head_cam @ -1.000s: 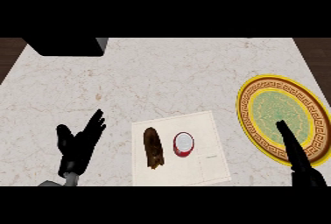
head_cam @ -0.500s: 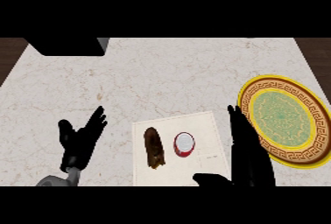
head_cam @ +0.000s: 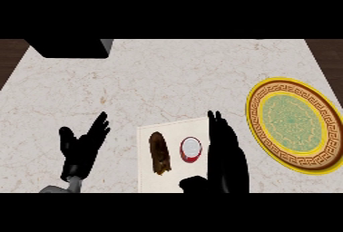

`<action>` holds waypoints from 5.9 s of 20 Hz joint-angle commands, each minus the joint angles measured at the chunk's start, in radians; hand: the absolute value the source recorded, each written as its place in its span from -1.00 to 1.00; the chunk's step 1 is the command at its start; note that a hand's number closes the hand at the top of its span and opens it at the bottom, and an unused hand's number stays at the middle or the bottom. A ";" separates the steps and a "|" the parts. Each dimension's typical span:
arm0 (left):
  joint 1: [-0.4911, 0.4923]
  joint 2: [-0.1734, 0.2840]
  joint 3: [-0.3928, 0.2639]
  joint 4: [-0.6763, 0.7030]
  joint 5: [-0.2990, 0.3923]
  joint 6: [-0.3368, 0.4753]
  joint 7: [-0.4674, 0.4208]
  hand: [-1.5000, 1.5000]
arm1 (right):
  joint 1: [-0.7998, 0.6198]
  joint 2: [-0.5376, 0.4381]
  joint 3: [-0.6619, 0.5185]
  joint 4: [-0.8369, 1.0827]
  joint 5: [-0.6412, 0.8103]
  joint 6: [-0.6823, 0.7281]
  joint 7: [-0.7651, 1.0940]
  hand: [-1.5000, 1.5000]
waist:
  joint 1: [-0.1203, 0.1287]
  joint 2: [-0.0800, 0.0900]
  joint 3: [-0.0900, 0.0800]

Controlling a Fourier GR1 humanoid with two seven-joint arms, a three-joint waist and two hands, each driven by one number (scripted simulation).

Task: Pick the can from the placemat and place it in the plate

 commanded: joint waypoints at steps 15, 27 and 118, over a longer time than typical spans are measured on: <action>0.019 -0.037 0.051 0.011 -0.056 -0.043 -0.011 0.00 | -0.139 0.014 -0.025 0.239 -0.025 -0.052 0.158 -1.00 | -0.004 0.000 0.000; -0.011 -0.100 0.075 0.077 -0.100 -0.051 -0.019 0.00 | -0.148 0.014 -0.038 0.491 -0.138 -0.079 -0.011 1.00 | -0.005 0.002 0.000; 0.082 -0.137 0.146 -0.054 -0.189 -0.119 0.038 0.00 | -0.213 -0.634 -0.855 1.291 -1.421 0.035 -1.753 -1.00 | -0.001 0.001 0.002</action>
